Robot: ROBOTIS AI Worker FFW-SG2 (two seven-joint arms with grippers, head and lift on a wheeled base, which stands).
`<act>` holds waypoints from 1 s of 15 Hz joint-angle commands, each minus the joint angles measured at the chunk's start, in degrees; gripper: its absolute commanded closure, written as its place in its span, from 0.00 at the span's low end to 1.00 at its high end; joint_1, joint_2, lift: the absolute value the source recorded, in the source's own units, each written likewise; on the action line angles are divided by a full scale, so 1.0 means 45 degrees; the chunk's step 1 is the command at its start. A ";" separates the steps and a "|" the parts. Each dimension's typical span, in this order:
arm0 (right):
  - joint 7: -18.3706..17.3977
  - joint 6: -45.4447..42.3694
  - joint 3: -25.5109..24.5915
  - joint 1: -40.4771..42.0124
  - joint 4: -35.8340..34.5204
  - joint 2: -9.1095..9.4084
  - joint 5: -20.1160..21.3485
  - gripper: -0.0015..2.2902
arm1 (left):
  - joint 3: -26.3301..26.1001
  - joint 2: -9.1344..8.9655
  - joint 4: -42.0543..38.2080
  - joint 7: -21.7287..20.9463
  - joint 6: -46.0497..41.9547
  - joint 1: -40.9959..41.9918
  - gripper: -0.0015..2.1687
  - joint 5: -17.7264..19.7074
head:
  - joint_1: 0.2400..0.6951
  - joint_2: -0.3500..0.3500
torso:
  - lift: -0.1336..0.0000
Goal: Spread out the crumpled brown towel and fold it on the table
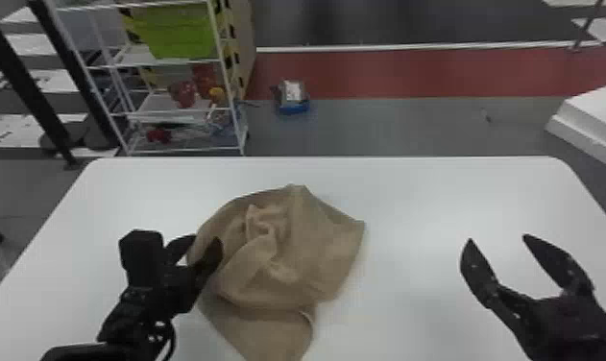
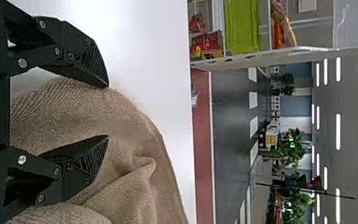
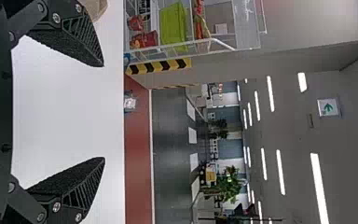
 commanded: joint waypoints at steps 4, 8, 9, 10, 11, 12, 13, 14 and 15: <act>0.0019 -0.0220 -0.0042 0.0028 -0.0025 -0.0059 -0.0187 0.08 | -0.0034 -0.0033 -0.0416 0.0239 0.0419 0.0261 0.79 -0.0054 | 1.00 0.60 | 0.07; 0.0215 -0.0220 -0.0062 0.0028 -0.0045 -0.0059 -0.0343 0.08 | -0.0366 -0.0033 -0.2252 0.0786 -0.0284 0.1277 0.82 0.0142 | 1.00 0.61 | 0.07; 0.0234 -0.0220 -0.0062 0.0028 -0.0025 -0.0059 -0.0343 0.08 | -0.0483 -0.0033 -0.2936 0.0883 -0.0323 0.1589 0.82 0.0376 | 1.00 0.61 | 0.07; 0.0273 -0.0181 -0.0062 0.0009 -0.0006 -0.0059 -0.0343 0.08 | -0.0600 -0.0033 -0.3620 0.0903 -0.0362 0.1863 0.82 0.0513 | 1.00 0.60 | 0.07; 0.0332 -0.0142 -0.0101 0.0009 0.0033 -0.0059 -0.0343 0.08 | -0.0678 -0.0033 -0.4498 0.0883 -0.0323 0.2195 0.83 0.0688 | 1.00 0.59 | 0.07; 0.0351 -0.0103 -0.0120 0.0009 0.0131 -0.0059 -0.0343 0.08 | -0.0678 -0.0033 -0.5436 0.0805 -0.0245 0.2507 0.83 0.1001 | 1.00 0.58 | 0.07; 0.0468 -0.0064 -0.0140 -0.0030 0.0228 -0.0039 -0.0343 0.08 | -0.0620 -0.0033 -0.6354 0.0747 -0.0010 0.2820 0.83 0.1274 | 1.00 0.57 | 0.07; 0.0508 0.0014 -0.0140 -0.0069 0.0307 -0.0039 -0.0343 0.08 | -0.0444 -0.0033 -0.7428 0.0669 0.0576 0.3171 0.83 0.1685 | 1.00 0.56 | 0.07; 0.0586 0.0132 -0.0120 -0.0108 0.0326 -0.0039 -0.0343 0.08 | -0.0210 -0.0033 -0.8385 0.0512 0.1357 0.3425 0.82 0.2075 | 1.00 0.55 | 0.07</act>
